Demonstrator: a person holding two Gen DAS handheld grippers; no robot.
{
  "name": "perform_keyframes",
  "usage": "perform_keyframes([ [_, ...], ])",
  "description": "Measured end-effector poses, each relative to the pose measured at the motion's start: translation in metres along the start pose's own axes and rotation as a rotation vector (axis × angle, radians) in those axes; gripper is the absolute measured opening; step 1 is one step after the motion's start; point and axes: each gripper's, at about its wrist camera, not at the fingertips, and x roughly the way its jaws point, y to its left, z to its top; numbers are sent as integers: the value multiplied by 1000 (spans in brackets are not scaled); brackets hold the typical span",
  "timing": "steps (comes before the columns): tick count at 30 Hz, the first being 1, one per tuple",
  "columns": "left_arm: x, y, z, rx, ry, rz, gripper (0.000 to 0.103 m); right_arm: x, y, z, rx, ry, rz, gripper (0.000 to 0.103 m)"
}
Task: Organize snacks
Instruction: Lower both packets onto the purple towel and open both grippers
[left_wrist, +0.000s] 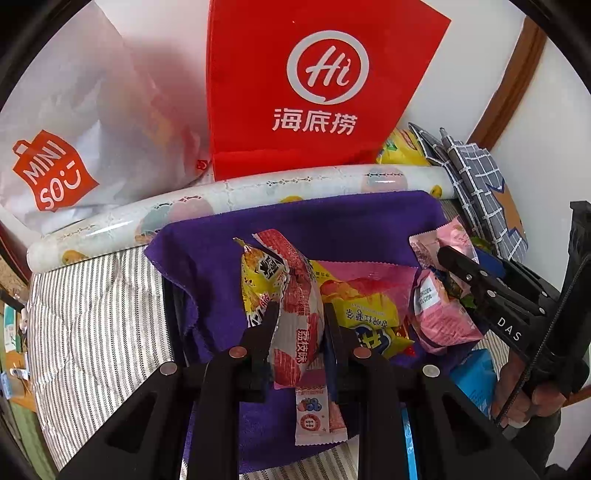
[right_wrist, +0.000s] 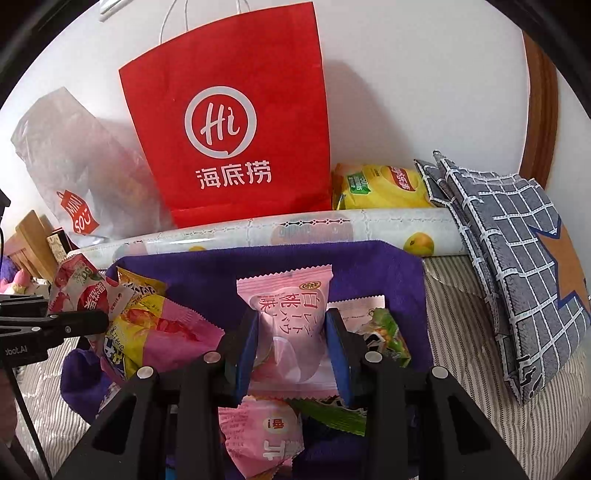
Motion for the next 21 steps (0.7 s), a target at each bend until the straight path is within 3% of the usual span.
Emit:
perform_keyframes([
  [21, 12, -3, -5, 5, 31, 3, 22, 11, 3, -2, -25, 56, -16, 34],
])
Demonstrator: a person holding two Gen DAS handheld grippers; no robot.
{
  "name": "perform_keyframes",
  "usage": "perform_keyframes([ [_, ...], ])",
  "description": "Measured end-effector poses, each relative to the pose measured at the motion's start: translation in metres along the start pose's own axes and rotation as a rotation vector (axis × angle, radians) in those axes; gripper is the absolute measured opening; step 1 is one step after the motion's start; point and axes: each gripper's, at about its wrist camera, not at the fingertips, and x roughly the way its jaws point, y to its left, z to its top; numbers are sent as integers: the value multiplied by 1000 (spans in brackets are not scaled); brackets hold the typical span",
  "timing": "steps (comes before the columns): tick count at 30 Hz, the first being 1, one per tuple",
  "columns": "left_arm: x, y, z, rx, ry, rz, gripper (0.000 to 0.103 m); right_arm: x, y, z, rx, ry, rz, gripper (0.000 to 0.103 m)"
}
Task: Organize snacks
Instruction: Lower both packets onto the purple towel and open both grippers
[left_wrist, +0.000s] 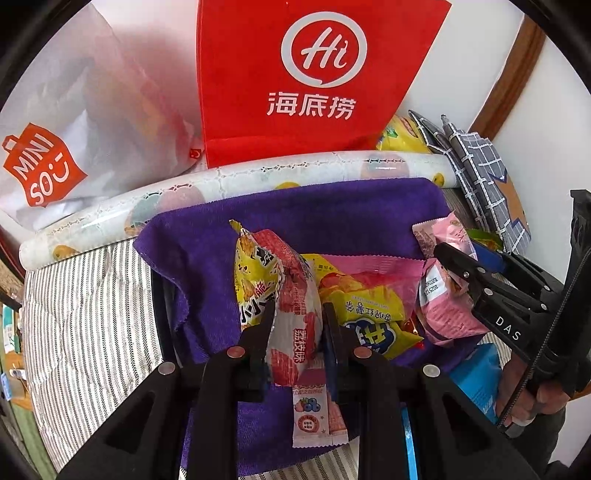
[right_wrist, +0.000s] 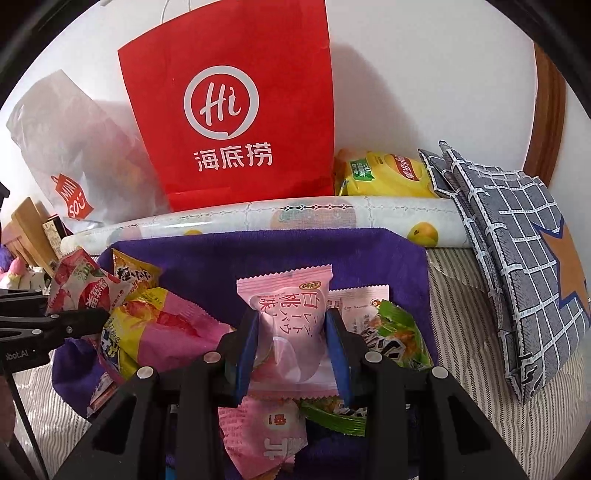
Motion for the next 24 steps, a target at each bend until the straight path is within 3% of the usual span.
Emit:
perform_keyframes([
  [20, 2, -3, 1, 0, 7, 13, 23, 2, 2, 1, -12, 35, 5, 37],
  [24, -1, -4, 2, 9, 0, 17, 28, 2, 1, 2, -3, 41, 10, 37],
])
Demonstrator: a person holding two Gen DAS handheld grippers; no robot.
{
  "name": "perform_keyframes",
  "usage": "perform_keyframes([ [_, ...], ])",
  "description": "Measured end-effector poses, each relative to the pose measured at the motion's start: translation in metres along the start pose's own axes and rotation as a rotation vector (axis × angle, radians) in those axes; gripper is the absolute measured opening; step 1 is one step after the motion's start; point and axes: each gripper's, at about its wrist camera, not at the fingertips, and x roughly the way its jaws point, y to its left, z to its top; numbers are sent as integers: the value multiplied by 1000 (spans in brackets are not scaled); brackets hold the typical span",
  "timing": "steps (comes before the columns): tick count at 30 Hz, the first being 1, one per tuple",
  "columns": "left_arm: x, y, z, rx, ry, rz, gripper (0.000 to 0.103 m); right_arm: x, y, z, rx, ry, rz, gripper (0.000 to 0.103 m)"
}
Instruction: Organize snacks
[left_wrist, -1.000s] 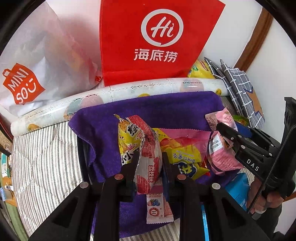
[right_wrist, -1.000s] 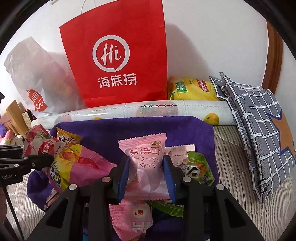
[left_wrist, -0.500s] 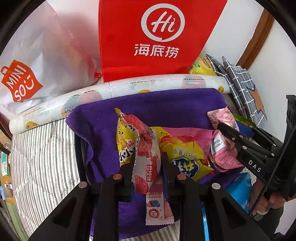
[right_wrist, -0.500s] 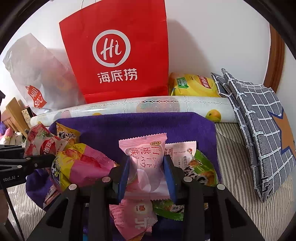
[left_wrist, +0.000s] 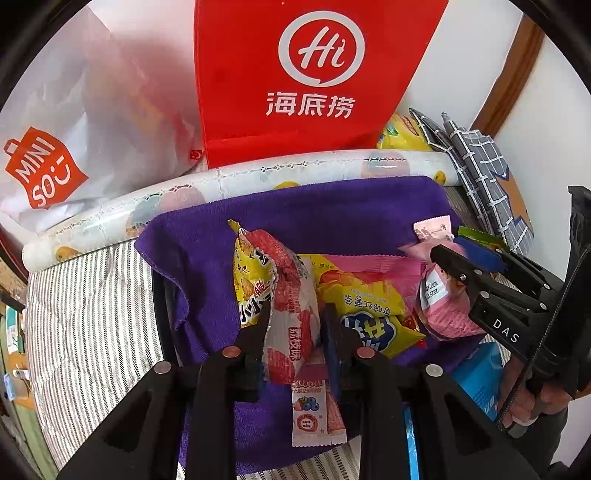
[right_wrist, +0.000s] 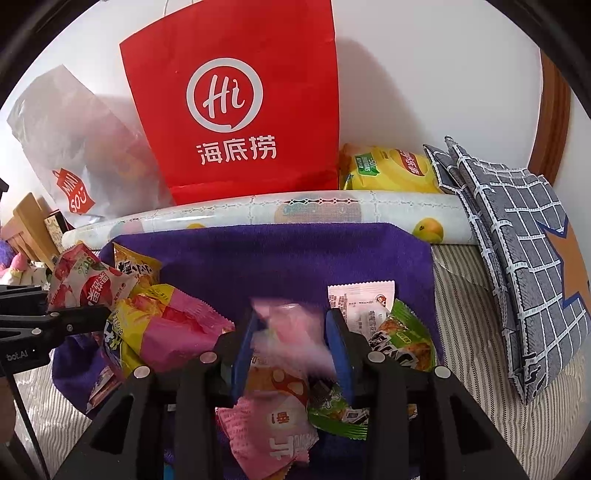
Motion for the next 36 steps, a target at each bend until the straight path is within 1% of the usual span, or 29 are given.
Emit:
perform_keyframes([
  [2, -3, 0, 1, 4, -8, 7, 34, 0, 0, 0, 0, 1, 10, 40],
  [4, -7, -1, 1, 11, -19, 18, 43, -1, 0, 1, 2, -1, 13, 43],
  [5, -8, -1, 2, 12, -19, 16, 45, -1, 0, 1, 2, -3, 14, 44],
  [7, -13, -2, 3, 16, -20, 2, 52, -2, 0, 1, 1, -7, 19, 48],
  [8, -16, -3, 3, 16, -28, 3, 53, -3, 1, 1, 1, -10, 18, 52],
  [12, -28, -6, 5, 24, -63, -5, 66, -5, 2, 2, 0, -20, 13, 62],
  [13, -31, -7, 5, 25, -72, -8, 71, -6, 3, 2, -1, -21, 14, 62],
  [15, -39, -8, 5, 26, -98, -7, 77, -7, 4, 3, -3, -27, 10, 63],
  [16, -42, -9, 5, 27, -106, -4, 78, -9, 5, 4, -4, -35, 0, 64],
  [18, -47, -9, 6, 34, -115, -6, 78, -16, 7, 6, -4, -58, -28, 71],
  [19, -49, -9, 6, 35, -117, -8, 78, -22, 8, 8, 0, -78, -42, 72],
  [21, -53, -8, 6, 30, -124, -10, 79, -31, 8, 10, 9, -98, -44, 79],
  [23, -57, -8, 7, 21, -134, -10, 83, -41, 8, 13, 26, -109, -33, 82],
  [24, -59, -8, 7, 20, -137, -14, 86, -47, 8, 14, 40, -114, -26, 82],
  [28, -68, -16, 4, 44, -147, -43, 86, -69, 6, 15, 94, -124, -20, 83],
  [32, -75, -28, 1, 73, -147, -53, 86, -93, 9, 11, 106, -133, -49, 83],
  [36, -82, -35, -2, 87, -143, -45, 86, -121, 14, 3, 93, -152, -93, 83],
])
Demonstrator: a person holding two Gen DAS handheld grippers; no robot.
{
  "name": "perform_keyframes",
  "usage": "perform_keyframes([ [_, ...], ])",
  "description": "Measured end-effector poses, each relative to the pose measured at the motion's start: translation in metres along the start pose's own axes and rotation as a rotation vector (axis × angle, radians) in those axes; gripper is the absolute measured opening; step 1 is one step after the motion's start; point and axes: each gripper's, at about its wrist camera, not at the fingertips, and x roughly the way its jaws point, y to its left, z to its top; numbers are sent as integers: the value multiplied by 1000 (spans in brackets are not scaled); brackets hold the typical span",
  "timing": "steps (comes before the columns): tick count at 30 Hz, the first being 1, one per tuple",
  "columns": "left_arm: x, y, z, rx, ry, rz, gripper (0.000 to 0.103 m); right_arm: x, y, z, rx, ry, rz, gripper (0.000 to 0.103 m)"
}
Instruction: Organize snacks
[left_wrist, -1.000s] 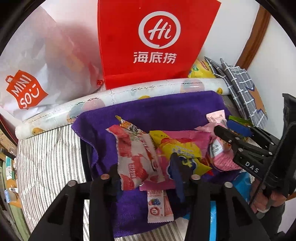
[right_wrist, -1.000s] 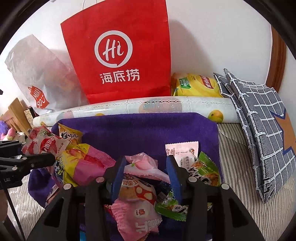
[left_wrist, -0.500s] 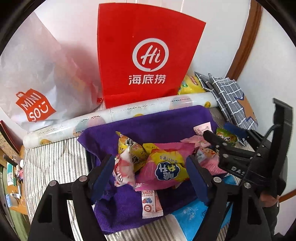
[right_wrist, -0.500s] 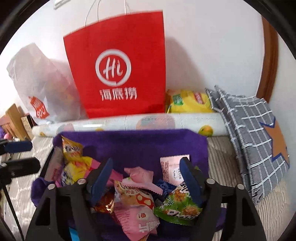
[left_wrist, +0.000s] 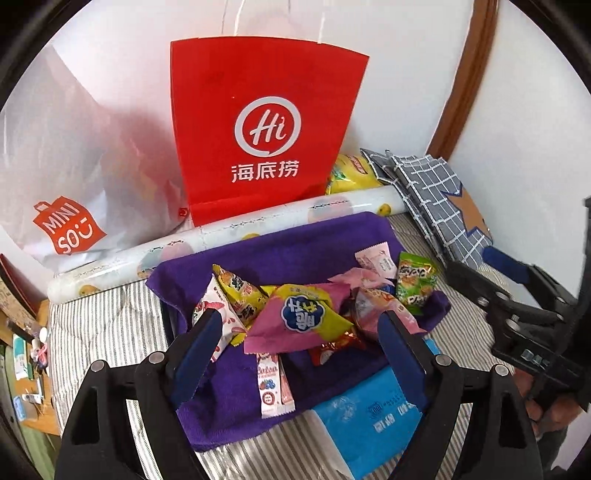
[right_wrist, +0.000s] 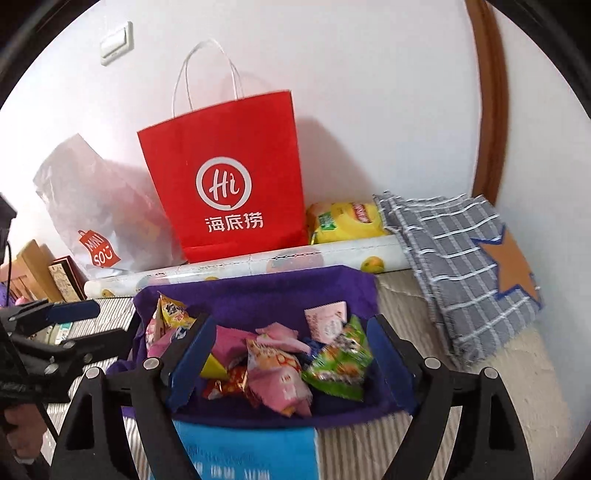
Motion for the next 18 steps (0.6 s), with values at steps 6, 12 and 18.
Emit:
perform_keyframes([
  [6, -26, -10, -10, -34, -23, -18, 87, -40, 3, -8, -19, -2, -49, 83],
  [12, -56, -27, -41, -50, -42, -11, 89, -75, 1, -22, -22, 10, -47, 83],
  [18, -89, -51, -72, -41, -90, 32, 93, -109, 8, -42, -37, 6, -35, 83],
])
